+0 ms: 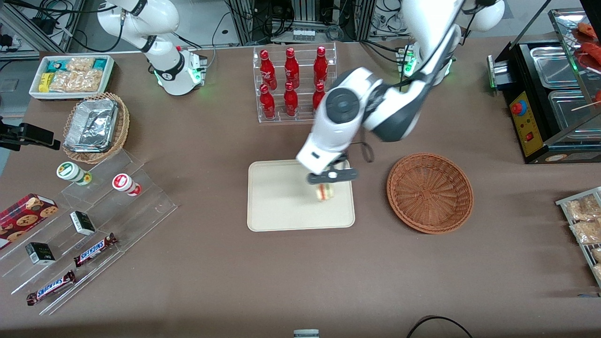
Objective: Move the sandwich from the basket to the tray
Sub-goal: 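Carry the sandwich with the left gripper over the cream tray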
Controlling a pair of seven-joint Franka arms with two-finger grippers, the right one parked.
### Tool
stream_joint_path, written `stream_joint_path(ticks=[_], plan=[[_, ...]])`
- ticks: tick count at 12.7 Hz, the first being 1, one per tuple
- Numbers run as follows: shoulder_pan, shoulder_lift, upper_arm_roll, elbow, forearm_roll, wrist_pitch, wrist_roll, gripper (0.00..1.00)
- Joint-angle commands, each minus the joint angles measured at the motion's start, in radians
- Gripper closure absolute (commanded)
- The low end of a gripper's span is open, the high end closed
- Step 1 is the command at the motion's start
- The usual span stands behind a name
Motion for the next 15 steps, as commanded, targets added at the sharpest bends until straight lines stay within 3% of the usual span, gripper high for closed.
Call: stream_joint_path(ticks=[1, 3, 10, 11, 12, 13, 15], plan=[[-0.054, 0.122, 0.011, 0.080, 0.011, 0.044, 0.035, 1.00], [-0.063, 0.188, 0.010, 0.079, 0.081, 0.086, 0.038, 1.00], [-0.109, 0.296, 0.011, 0.080, 0.174, 0.215, 0.021, 1.00], [-0.109, 0.302, 0.013, 0.082, 0.174, 0.218, 0.021, 0.87], [-0.109, 0.301, 0.011, 0.079, 0.174, 0.224, 0.021, 0.16], [-0.107, 0.291, 0.013, 0.080, 0.174, 0.224, 0.021, 0.00], [-0.101, 0.249, 0.013, 0.080, 0.167, 0.215, 0.018, 0.00]])
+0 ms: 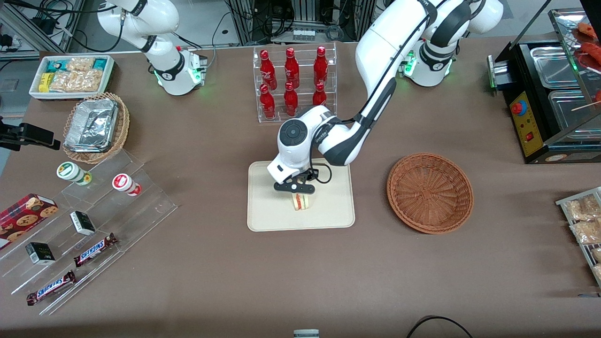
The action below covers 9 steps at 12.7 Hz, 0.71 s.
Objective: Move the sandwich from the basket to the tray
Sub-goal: 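Lower the sandwich onto the tray and open the left gripper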
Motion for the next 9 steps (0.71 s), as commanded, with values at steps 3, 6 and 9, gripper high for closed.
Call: stream_joint_path(ticks=[3, 6, 9], plan=[[0.006, -0.130, 0.016, 0.016, 0.004, -0.113, -0.011, 0.00], [0.081, -0.264, 0.014, -0.002, -0.002, -0.243, -0.057, 0.00], [0.156, -0.396, 0.025, -0.033, -0.026, -0.358, -0.047, 0.00]])
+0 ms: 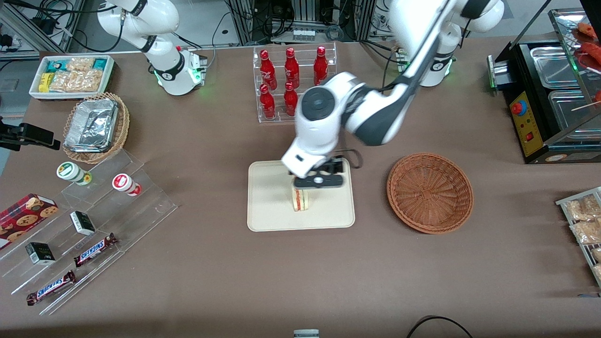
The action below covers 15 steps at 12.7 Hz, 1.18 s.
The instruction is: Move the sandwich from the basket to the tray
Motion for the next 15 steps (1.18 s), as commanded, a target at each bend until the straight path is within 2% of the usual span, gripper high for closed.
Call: stream_joint_path(ticks=[1, 4, 8, 11, 13, 15], plan=[[0.084, -0.152, 0.014, -0.097, -0.016, -0.083, -0.003, 0.00], [0.224, -0.311, 0.017, -0.185, -0.039, -0.164, 0.209, 0.00], [0.376, -0.413, 0.018, -0.211, -0.042, -0.310, 0.475, 0.00], [0.488, -0.500, 0.020, -0.280, -0.041, -0.315, 0.645, 0.00], [0.549, -0.542, 0.020, -0.315, -0.042, -0.315, 0.730, 0.00], [0.573, -0.543, 0.020, -0.299, -0.041, -0.347, 0.741, 0.00]])
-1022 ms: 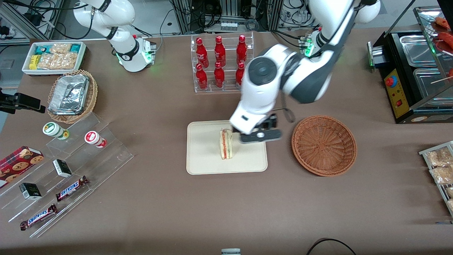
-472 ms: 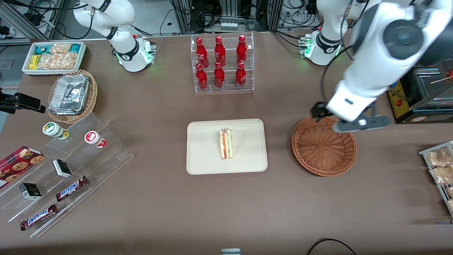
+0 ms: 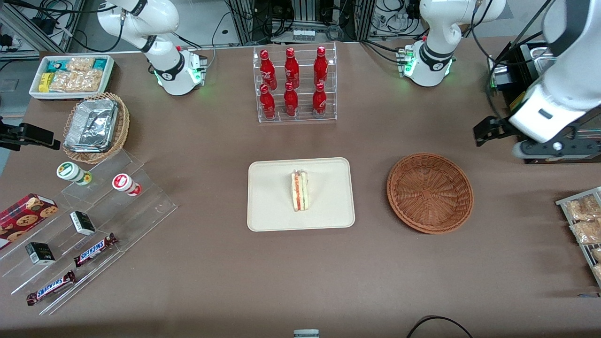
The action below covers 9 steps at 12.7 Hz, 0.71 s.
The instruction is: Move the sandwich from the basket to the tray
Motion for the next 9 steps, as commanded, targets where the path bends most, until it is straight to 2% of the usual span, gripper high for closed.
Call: stream_joint_path(ticks=[1, 4, 9], plan=[[0.029, -0.031, -0.011, -0.012, -0.011, -0.031, 0.034, 0.00], [0.030, -0.034, 0.027, -0.005, -0.004, -0.032, 0.088, 0.00], [0.032, -0.007, 0.027, 0.052, 0.006, -0.064, 0.085, 0.00]])
